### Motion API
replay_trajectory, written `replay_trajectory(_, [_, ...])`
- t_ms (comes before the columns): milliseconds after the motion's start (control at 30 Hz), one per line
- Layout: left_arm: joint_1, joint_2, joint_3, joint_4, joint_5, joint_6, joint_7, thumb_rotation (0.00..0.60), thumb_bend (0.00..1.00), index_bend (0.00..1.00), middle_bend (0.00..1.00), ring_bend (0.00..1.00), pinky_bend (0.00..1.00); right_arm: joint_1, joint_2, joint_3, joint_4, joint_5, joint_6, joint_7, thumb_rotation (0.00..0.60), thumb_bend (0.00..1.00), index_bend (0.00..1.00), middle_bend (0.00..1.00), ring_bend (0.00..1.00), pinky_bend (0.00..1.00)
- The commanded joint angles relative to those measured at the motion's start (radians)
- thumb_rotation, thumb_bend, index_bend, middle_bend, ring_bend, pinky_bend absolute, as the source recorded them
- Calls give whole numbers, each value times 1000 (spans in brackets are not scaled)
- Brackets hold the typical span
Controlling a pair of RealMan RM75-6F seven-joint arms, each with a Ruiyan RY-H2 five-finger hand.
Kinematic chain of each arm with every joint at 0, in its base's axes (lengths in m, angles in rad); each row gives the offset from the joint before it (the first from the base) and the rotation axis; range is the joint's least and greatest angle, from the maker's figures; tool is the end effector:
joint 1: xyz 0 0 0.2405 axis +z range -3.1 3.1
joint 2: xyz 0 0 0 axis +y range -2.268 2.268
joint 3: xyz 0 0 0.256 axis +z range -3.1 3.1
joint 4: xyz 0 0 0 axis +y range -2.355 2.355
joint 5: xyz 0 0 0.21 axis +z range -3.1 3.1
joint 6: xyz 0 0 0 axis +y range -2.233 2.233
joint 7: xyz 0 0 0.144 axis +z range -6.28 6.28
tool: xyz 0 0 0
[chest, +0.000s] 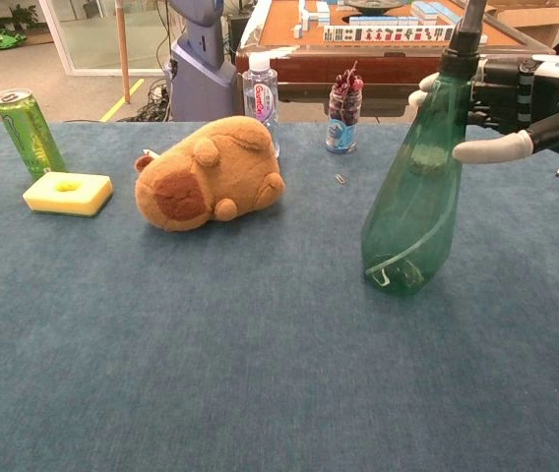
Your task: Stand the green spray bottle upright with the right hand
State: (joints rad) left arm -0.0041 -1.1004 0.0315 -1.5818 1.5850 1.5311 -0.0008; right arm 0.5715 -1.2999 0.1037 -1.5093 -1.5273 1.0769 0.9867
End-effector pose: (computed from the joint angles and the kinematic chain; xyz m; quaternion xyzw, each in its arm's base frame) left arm -0.3235 0.1383 0.1583 -0.6184 -0.3905 -0.3554 0.5820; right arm -0.2013 -0.3134 0.0618 0.5053 -0.6461 0.5514 0.1525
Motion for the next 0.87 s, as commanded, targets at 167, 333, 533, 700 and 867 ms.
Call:
replay_trajectory(167, [-11, -5, -10, 0, 4, 1, 3, 600, 260, 368, 249, 214, 226, -83, 106, -40, -86, 35, 67, -327, 600, 201, 204, 138, 49, 41])
replay_trajectory(333, [-22, -12, -18, -3, 10, 0, 10, 600, 260, 368, 249, 214, 227, -154, 160, -71, -147, 63, 126, -520, 600, 233, 204, 138, 49, 41])
replay_trajectory(533, [-28, -17, -27, -10, 11, 7, 26, 600, 259, 368, 249, 214, 227, -241, 216, -106, -206, 67, 228, -788, 600, 249, 204, 170, 49, 42])
replay_trajectory(700, [-27, -16, -26, -17, 19, 17, 28, 600, 260, 368, 249, 214, 226, -324, 262, -133, -267, 49, 330, -916, 600, 249, 204, 179, 49, 42])
replay_trajectory(867, [-18, -11, -24, -21, 16, 32, 25, 600, 260, 368, 249, 214, 226, -418, 291, -161, -309, 11, 450, -993, 600, 249, 204, 182, 49, 41])
